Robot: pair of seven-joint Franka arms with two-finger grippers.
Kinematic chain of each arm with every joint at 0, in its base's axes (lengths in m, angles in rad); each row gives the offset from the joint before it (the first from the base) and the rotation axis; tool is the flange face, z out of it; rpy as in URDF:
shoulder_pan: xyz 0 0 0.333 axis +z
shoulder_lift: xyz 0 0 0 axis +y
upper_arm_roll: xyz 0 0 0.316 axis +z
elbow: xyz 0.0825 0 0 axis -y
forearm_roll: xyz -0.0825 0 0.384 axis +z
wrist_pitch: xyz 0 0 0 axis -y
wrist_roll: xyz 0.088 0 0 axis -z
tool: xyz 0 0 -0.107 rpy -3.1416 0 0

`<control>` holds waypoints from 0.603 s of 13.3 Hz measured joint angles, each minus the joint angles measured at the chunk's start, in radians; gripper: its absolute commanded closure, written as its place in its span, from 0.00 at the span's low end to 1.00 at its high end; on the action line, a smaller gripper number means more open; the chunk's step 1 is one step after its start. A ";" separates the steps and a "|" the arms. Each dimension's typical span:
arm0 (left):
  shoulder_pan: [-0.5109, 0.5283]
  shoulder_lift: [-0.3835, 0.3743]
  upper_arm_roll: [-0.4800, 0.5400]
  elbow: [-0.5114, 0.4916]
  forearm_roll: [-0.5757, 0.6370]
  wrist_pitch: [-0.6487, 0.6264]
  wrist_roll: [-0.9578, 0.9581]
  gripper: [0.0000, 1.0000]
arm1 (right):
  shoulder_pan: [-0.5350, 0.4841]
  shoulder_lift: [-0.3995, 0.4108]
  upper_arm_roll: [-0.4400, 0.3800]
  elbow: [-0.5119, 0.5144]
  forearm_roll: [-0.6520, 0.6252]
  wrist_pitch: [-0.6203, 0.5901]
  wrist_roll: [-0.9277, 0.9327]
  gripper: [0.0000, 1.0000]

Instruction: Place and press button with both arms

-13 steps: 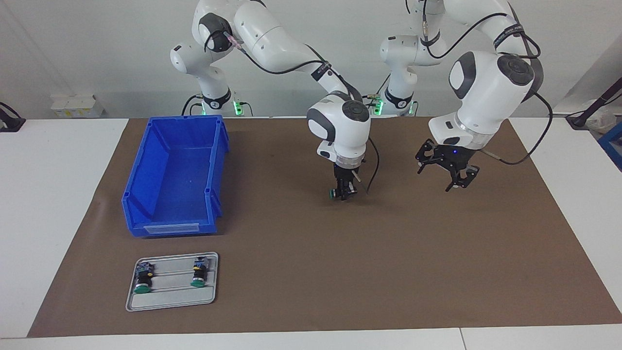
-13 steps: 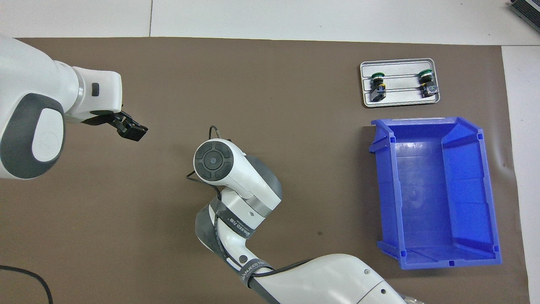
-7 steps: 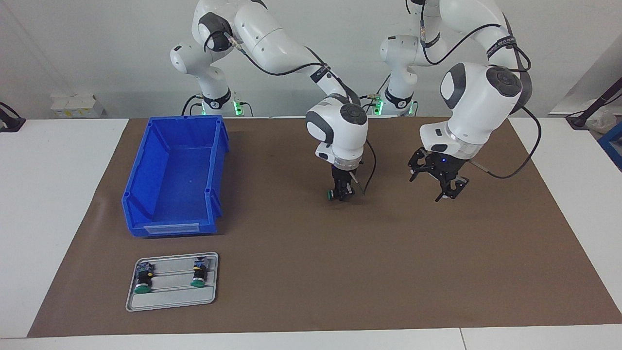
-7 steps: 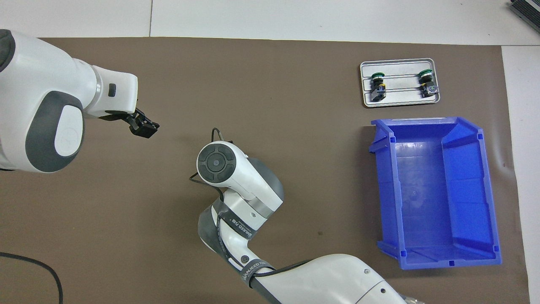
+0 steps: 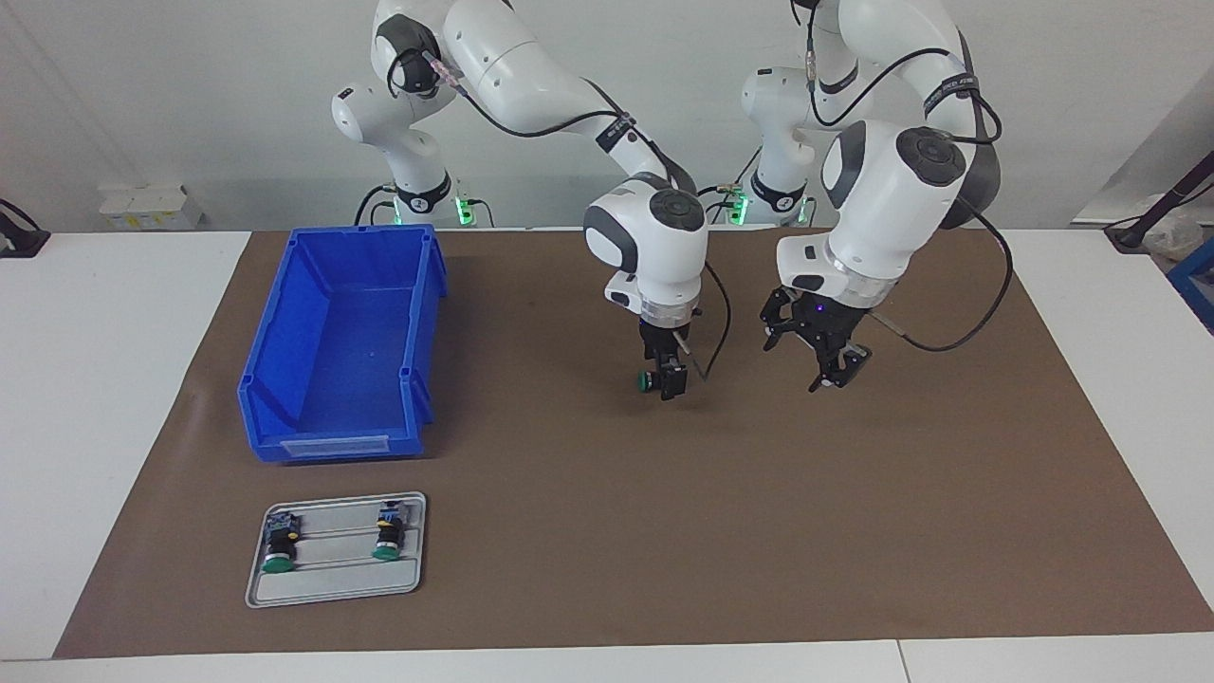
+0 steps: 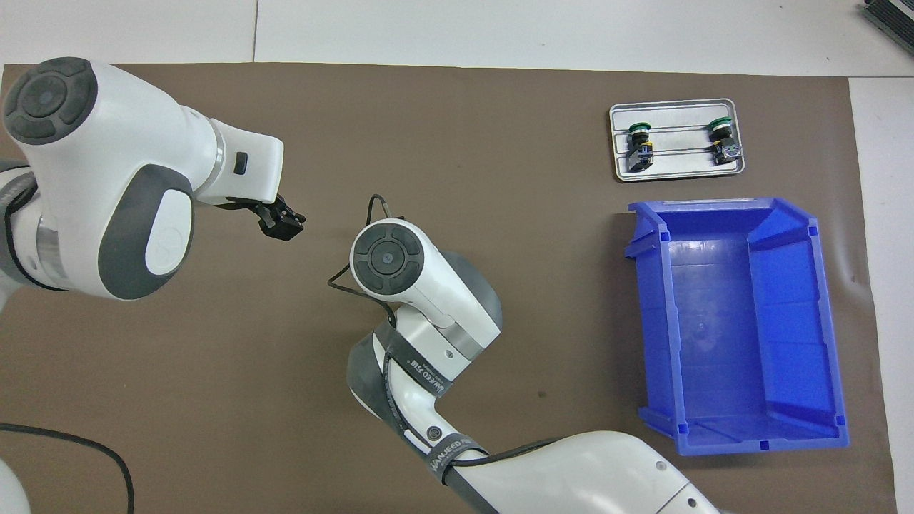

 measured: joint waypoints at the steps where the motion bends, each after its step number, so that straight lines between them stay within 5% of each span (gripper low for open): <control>1: -0.009 0.004 0.000 0.000 0.003 0.002 0.001 0.14 | -0.014 -0.030 0.000 -0.022 0.000 0.000 -0.031 0.06; 8: -0.158 0.087 0.000 0.000 0.059 0.066 0.007 0.16 | -0.171 -0.238 -0.002 -0.189 0.000 -0.004 -0.225 0.06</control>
